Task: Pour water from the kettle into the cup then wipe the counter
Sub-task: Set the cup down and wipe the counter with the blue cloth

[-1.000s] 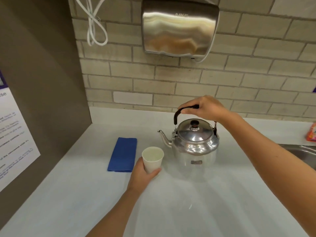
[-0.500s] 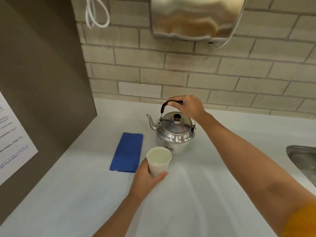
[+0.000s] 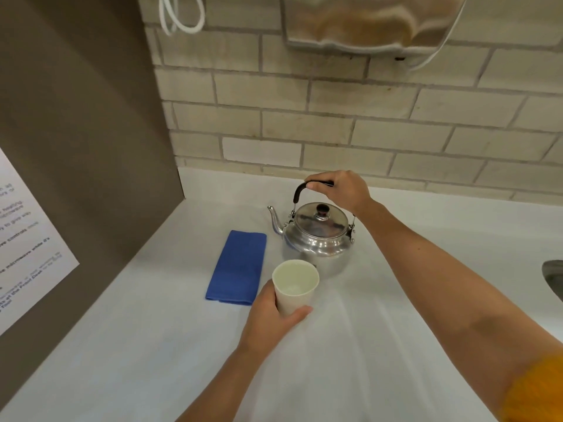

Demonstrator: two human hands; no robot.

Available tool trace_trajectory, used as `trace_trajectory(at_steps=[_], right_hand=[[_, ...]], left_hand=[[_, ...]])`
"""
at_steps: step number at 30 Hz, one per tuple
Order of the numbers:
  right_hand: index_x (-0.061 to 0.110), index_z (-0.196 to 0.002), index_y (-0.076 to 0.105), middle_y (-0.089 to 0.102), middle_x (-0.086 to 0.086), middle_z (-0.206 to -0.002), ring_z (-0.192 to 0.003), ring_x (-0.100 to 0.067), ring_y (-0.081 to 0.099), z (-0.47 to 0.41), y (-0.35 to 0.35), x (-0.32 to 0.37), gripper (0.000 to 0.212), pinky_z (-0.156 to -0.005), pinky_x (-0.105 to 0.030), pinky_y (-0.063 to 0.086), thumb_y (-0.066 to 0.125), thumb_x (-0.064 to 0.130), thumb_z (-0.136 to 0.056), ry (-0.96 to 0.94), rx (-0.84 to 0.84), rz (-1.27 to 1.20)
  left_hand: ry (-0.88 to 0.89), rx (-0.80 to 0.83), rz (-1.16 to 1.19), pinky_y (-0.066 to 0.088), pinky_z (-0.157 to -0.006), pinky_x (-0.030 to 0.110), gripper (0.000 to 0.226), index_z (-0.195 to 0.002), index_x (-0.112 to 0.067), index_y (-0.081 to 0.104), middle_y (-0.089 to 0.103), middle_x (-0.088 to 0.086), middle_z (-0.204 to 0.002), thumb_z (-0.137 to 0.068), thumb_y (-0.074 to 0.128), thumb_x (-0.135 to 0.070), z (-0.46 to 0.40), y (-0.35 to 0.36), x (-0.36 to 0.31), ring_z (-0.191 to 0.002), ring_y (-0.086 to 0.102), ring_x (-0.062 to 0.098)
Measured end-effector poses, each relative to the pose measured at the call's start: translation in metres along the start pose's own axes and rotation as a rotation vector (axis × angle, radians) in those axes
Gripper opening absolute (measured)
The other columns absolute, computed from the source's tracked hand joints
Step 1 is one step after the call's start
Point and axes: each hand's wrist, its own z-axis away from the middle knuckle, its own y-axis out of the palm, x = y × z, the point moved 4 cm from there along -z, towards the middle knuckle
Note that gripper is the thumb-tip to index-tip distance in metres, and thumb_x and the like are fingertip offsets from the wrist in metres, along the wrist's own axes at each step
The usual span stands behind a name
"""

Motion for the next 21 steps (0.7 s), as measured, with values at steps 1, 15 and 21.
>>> trace_trajectory(at_steps=[1,15,21], right_hand=[[0.038,-0.101,0.068,0.072,0.009,-0.105,-0.090,-0.009,0.063,0.000,0.000,-0.001,0.026,-0.063,-0.016,0.039,0.062,0.051,-0.080,-0.002,0.004,0.004],[0.027,-0.122,0.057,0.053,-0.009,-0.113,-0.102,-0.027,0.046,0.124,-0.018,0.028,0.036,-0.086,-0.042,0.042,0.061,0.031,-0.086,-0.039,-0.202,0.062],[0.019,-0.118,0.061,0.056,-0.014,-0.112,-0.102,-0.032,0.054,0.221,0.028,0.009,0.028,-0.081,-0.044,0.049,0.054,0.018,-0.091,0.133,-0.074,0.166]], left_hand=[[0.003,0.001,0.007,0.044,-0.075,0.007,0.061,-0.103,-0.050,0.041,0.055,-0.028,-0.103,-0.055,0.079,-0.052,0.000,0.000,0.000,-0.099,0.052,-0.011],[0.059,0.085,-0.120,0.037,-0.100,0.021,0.069,-0.138,-0.017,0.031,0.045,-0.002,-0.127,-0.079,0.068,-0.018,0.033,-0.026,-0.005,-0.119,0.045,0.010],[0.187,0.067,-0.160,0.029,-0.088,0.001,0.050,-0.138,-0.009,0.034,0.048,0.003,-0.120,-0.090,0.041,0.004,0.034,-0.073,-0.020,-0.115,0.046,0.013]])
